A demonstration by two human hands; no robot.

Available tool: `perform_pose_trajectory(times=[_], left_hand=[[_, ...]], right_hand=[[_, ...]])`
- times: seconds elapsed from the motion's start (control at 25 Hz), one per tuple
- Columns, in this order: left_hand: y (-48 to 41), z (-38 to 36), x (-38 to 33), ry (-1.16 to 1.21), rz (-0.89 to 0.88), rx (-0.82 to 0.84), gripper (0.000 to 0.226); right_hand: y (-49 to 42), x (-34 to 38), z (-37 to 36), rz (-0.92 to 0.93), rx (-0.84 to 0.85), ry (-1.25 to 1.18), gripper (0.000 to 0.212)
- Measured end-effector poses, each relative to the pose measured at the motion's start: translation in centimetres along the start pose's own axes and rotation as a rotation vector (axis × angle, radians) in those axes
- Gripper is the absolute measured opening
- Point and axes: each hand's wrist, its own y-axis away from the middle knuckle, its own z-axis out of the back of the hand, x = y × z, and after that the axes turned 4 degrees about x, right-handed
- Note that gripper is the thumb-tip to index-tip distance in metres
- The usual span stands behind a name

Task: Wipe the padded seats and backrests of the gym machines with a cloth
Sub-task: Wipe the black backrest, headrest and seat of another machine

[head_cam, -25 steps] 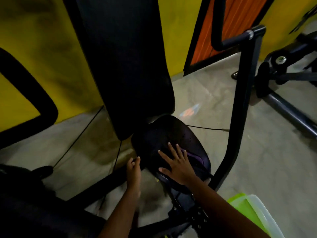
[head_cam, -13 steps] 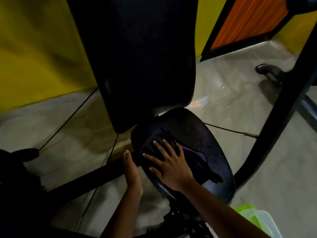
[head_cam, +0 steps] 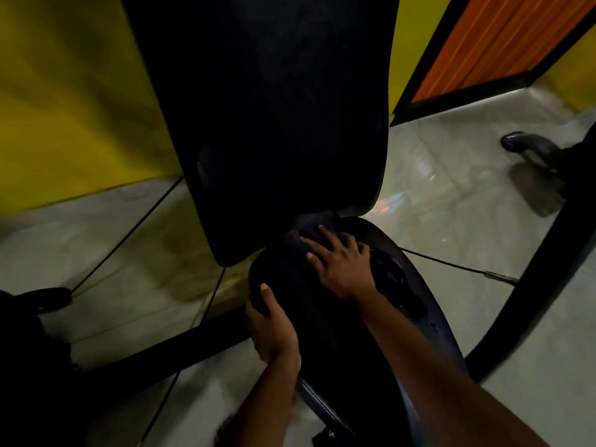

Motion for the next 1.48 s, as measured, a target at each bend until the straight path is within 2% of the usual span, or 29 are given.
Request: perform_pose_trajectory(times=[0.12, 0.2, 0.28, 0.4, 0.64, 0.8, 0.88, 1.04, 1.2, 1.32, 1.4, 1.48], left_hand=[[-0.3, -0.2, 0.2, -0.036, -0.041, -0.031, 0.065], [-0.4, -0.2, 0.3, -0.051, -0.045, -0.050, 0.067], [-0.4, -0.3, 0.4, -0.061, -0.040, -0.049, 0.067], [-0.2, -0.2, 0.3, -0.071, -0.038, -0.027, 0.070], [-0.5, -0.3, 0.7, 0.012, -0.035, 0.033, 0.072], [0.5, 1.2, 0.0, 0.040, -0.001, 0.162, 0.069], [2.4, 2.4, -0.3, 0.035, -0.033, 0.236, 0.066], [8.8, 5.0, 2.1, -0.081, -0.244, 0.292, 0.064], [10.8, 4.9, 3.5, -0.343, -0.598, 0.419, 0.074], [8.5, 3.5, 2.4, -0.572, -0.865, 0.492, 0.078], [6.5, 2.2, 1.4, -0.734, -1.038, 0.479, 0.076], [4.9, 0.4, 0.3, -0.857, -1.138, 0.466, 0.076]], right_hand=[[3.1, 3.1, -1.1, 0.158, -0.062, 0.050, 0.045], [2.4, 3.0, -0.9, 0.218, 0.027, 0.005, 0.046], [0.5, 1.5, -0.2, 0.153, 0.092, -0.086, 0.046], [-0.5, -1.1, 0.2, -0.023, 0.062, -0.112, 0.044], [4.3, -3.4, 1.0, -0.358, 0.033, -0.128, 0.047], [10.5, 1.3, -0.1, -0.406, -0.030, -0.121, 0.059], [13.7, 3.1, -0.7, -0.367, -0.100, -0.081, 0.056], [19.2, 1.7, -0.9, -0.304, -0.145, -0.025, 0.048], [19.4, -1.7, -0.3, -0.389, -0.179, -0.069, 0.046], [16.0, -3.7, 0.5, -0.421, -0.125, -0.097, 0.055], [13.6, -5.5, 1.2, -0.406, -0.051, -0.154, 0.069], [12.9, -7.0, 1.1, -0.392, -0.035, -0.182, 0.073]])
